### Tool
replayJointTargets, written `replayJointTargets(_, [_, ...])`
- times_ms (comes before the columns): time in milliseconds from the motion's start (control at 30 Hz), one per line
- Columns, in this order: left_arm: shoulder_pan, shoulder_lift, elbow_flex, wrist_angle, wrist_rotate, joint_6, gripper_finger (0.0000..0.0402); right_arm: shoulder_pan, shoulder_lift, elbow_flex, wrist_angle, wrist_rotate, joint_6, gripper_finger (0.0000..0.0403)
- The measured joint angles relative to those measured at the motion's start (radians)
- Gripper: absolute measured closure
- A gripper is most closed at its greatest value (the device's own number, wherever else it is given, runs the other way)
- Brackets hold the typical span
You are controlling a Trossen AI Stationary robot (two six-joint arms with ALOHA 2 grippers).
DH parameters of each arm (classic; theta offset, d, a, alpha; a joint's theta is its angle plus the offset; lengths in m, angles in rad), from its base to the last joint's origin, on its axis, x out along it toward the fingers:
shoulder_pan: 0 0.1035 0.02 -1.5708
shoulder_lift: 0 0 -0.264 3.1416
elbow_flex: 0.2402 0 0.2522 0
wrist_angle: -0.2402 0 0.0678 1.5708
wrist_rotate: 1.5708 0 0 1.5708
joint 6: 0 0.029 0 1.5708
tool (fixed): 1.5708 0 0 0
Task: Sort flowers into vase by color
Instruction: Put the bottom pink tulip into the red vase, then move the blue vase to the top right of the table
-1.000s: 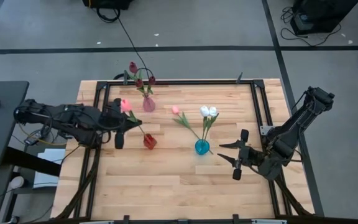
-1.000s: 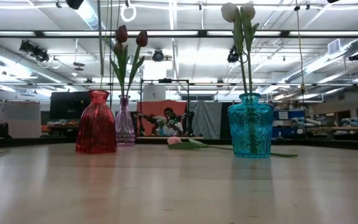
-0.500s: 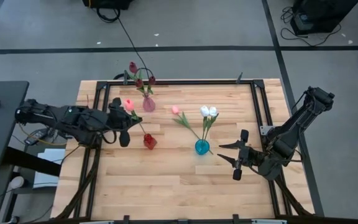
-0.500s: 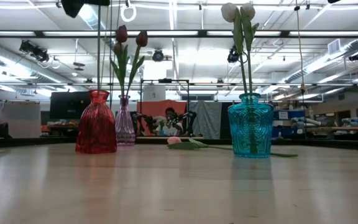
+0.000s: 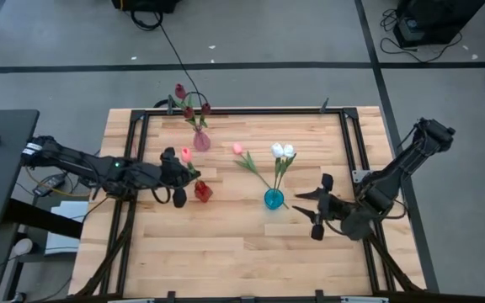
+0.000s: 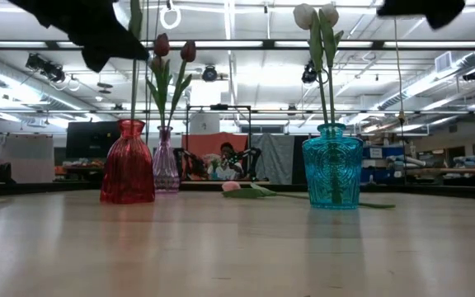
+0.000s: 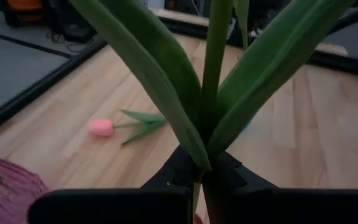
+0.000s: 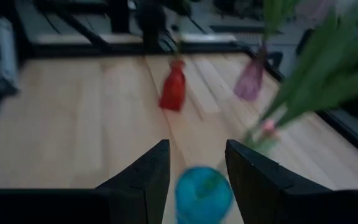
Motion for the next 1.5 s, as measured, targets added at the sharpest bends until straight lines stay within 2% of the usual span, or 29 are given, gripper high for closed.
replayJointTargets(133, [0.000, 0.001, -0.027, 0.008, 0.035, -0.003, 0.0381, -0.059, 0.000, -0.090, 0.016, -0.063, 0.036, 0.0230])
replayJointTargets(267, [-0.002, 0.005, -0.032, 0.008, 0.051, -0.002, 0.0365, -0.104, 0.000, -0.187, 0.117, -0.080, 0.036, 0.0200])
replayJointTargets(400, [-0.010, 0.006, -0.037, -0.024, 0.067, 0.024, 0.0318, -0.142, 0.000, -0.266, 0.207, -0.094, 0.045, 0.0151])
replayJointTargets(567, [-0.010, -0.005, -0.035, -0.088, 0.065, 0.023, 0.0250, -0.185, 0.000, -0.335, 0.300, -0.184, 0.066, 0.0089])
replayJointTargets(733, [-0.010, -0.051, -0.035, -0.176, 0.059, -0.018, 0.0217, -0.227, 0.002, -0.412, 0.485, -0.226, 0.021, 0.0060])
replayJointTargets(867, [-0.010, -0.113, -0.035, -0.214, 0.041, -0.028, 0.0212, -0.263, 0.050, -0.446, 0.633, -0.259, -0.048, 0.0063])
replayJointTargets(1033, [-0.009, -0.188, -0.035, -0.221, -0.011, -0.026, 0.0211, -0.297, 0.183, -0.447, 0.828, -0.306, -0.156, 0.0075])
replayJointTargets(1167, [-0.014, -0.190, -0.035, -0.226, 0.008, -0.048, 0.0211, -0.316, 0.265, -0.447, 0.938, -0.307, -0.199, 0.0083])
replayJointTargets(1333, [-0.070, -0.181, -0.035, -0.246, 0.013, -0.082, 0.0211, -0.348, 0.343, -0.447, 1.019, -0.316, -0.214, 0.0098])
replayJointTargets(1500, [-0.156, -0.181, -0.035, -0.296, -0.012, -0.167, 0.0211, -0.379, 0.410, -0.446, 1.120, -0.360, -0.237, 0.0137])
